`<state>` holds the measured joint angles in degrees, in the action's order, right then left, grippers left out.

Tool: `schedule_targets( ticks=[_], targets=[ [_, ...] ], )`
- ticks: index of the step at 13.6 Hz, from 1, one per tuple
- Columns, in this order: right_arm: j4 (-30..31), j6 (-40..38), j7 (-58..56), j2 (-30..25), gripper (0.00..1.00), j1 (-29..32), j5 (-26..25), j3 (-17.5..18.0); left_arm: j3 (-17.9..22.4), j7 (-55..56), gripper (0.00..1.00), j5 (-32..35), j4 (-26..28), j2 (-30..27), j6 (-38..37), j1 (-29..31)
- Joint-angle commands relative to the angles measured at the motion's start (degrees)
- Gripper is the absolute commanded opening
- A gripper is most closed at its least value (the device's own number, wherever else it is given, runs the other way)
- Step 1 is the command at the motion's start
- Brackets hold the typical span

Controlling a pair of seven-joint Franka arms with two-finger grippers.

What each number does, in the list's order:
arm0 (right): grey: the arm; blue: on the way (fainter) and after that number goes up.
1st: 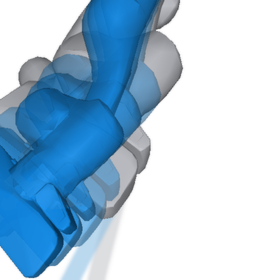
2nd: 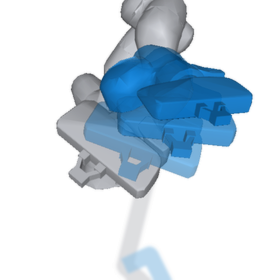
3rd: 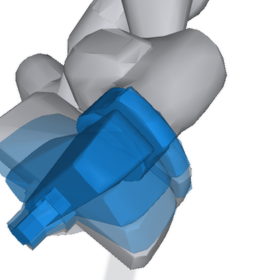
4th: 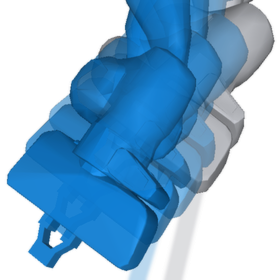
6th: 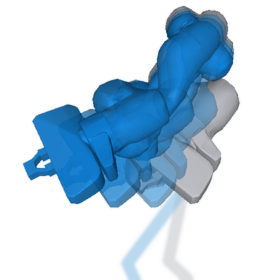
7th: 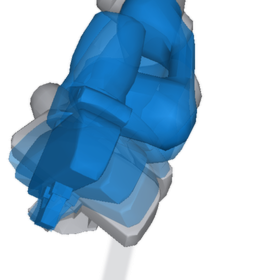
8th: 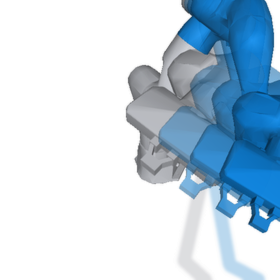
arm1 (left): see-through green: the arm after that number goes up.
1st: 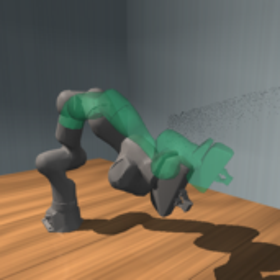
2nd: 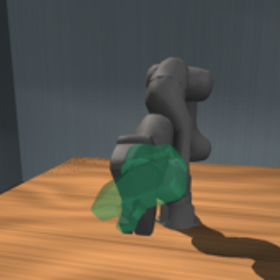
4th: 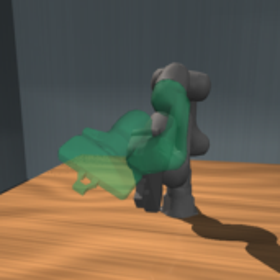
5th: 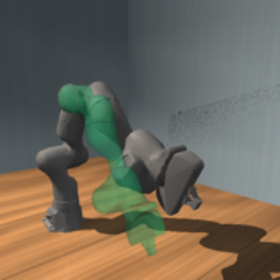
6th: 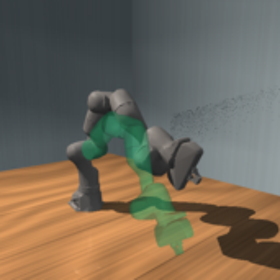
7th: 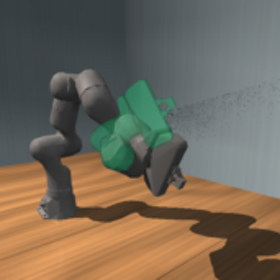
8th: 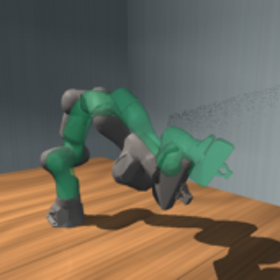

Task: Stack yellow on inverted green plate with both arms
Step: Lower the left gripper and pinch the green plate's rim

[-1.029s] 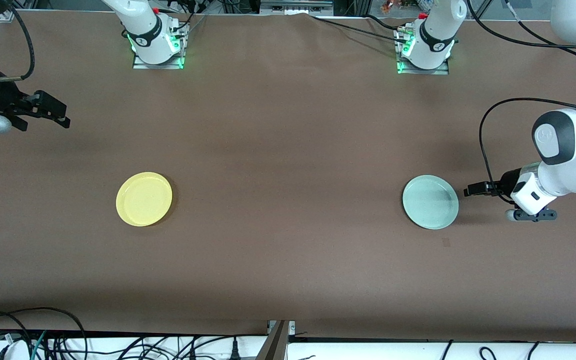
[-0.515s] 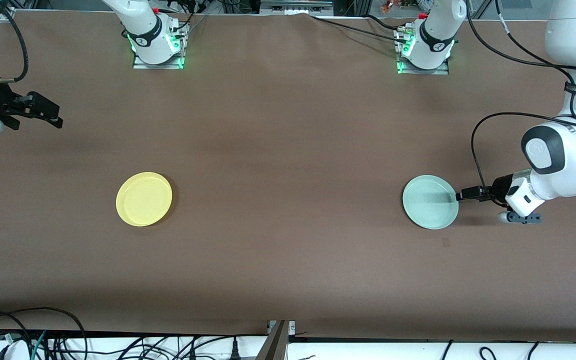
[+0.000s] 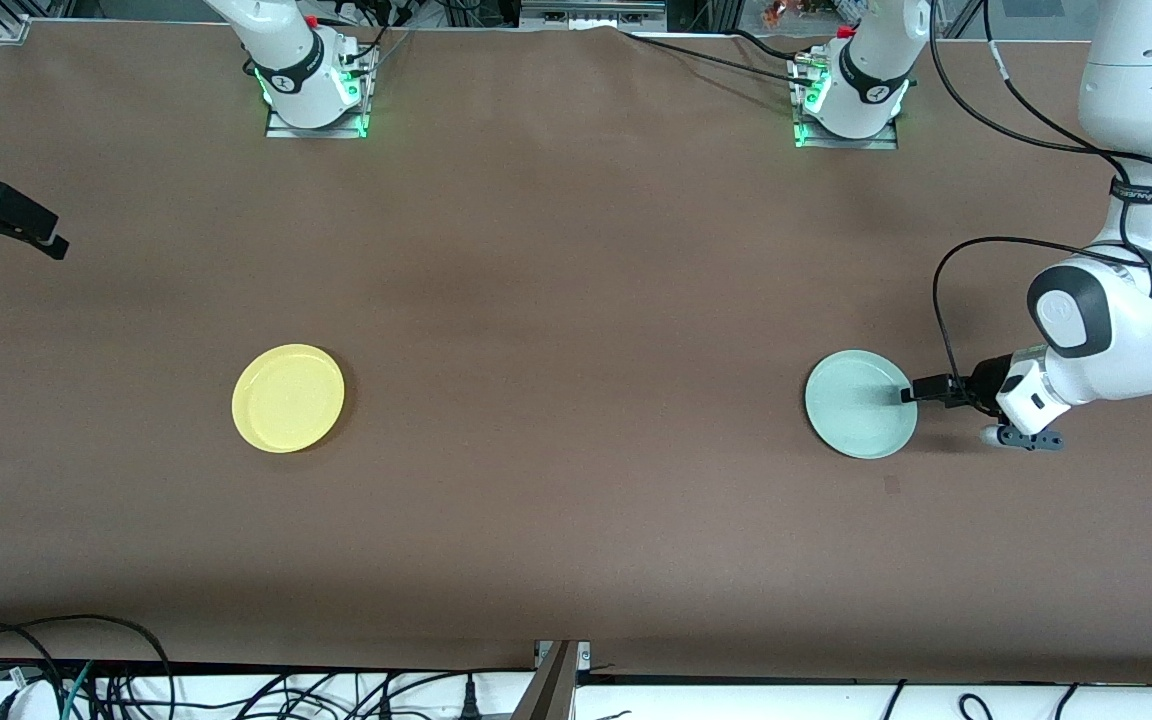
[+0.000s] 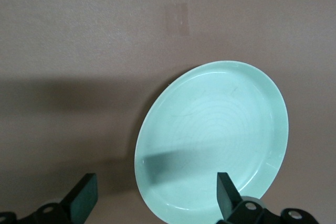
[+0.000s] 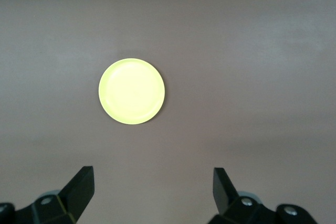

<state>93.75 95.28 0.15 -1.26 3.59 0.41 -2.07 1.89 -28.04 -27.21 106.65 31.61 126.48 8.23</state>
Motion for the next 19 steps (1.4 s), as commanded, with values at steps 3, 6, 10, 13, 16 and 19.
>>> schedule_targets(
  ticks=[3, 6, 10, 13, 16, 19],
  targets=[
    [-1.5, 0.1, 0.8, -0.3, 1.00, 0.2, 1.0, -1.0, -0.1, -4.0, 1.00, -3.4, 1.8, -0.1, 0.8, 0.3],
    [-1.5, 0.3, 1.2, -0.5, 1.00, 0.2, 1.0, -1.0, 0.0, -7.8, 1.00, -5.7, 1.9, 1.0, 2.1, 0.3],
    [-1.5, 0.3, 8.4, -0.6, 1.00, 0.2, 1.0, -0.8, 0.0, -10.9, 1.00, -7.8, 1.9, 1.9, 2.2, 1.2],
    [-1.5, 0.7, 9.6, -0.5, 1.00, 0.2, 1.1, -0.6, 0.0, -12.7, 1.00, -9.7, 1.9, 2.3, 2.3, 1.2],
    [-1.5, 0.5, 9.5, -0.4, 1.00, 0.2, 1.0, -0.6, 0.0, -13.1, 0.78, -9.6, 1.9, 2.6, 3.6, 1.2],
    [-1.5, 0.5, 9.3, -0.2, 1.00, -0.1, 0.2, -0.5, 0.0, -15.0, 0.38, -9.6, 1.8, 2.8, 3.8, 1.2]
  ],
)
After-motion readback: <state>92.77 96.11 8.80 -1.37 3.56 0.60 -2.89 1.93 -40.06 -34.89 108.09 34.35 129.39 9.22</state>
